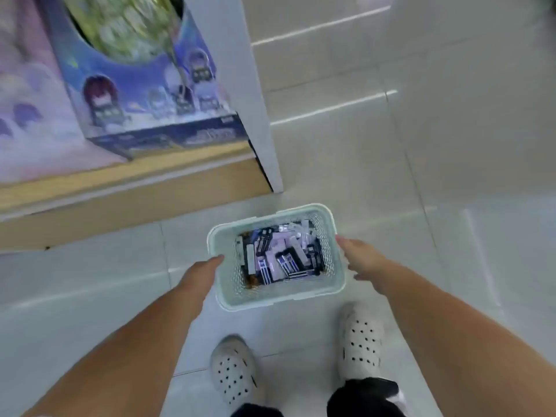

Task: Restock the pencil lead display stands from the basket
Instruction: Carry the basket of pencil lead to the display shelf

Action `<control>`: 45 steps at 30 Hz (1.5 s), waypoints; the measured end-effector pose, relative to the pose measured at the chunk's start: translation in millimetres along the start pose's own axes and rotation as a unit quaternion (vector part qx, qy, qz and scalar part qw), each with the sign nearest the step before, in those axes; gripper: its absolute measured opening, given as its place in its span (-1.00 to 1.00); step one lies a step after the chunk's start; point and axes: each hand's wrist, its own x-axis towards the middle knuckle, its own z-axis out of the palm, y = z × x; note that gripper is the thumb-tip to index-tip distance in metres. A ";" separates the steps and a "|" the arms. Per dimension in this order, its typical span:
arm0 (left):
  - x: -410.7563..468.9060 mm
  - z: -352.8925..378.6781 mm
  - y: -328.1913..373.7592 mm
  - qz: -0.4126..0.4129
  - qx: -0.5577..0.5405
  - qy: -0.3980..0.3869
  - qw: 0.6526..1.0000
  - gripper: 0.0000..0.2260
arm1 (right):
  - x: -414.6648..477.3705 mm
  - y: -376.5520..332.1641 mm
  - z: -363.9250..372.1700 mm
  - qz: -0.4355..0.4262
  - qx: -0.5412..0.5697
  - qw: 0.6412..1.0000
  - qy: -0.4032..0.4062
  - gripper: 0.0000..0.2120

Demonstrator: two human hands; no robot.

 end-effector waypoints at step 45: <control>-683.4 -310.1 -217.3 0.021 -0.544 0.345 0.765 -0.77 | -640.2 -285.8 157.9 -0.277 -0.246 0.892 -0.259 -0.37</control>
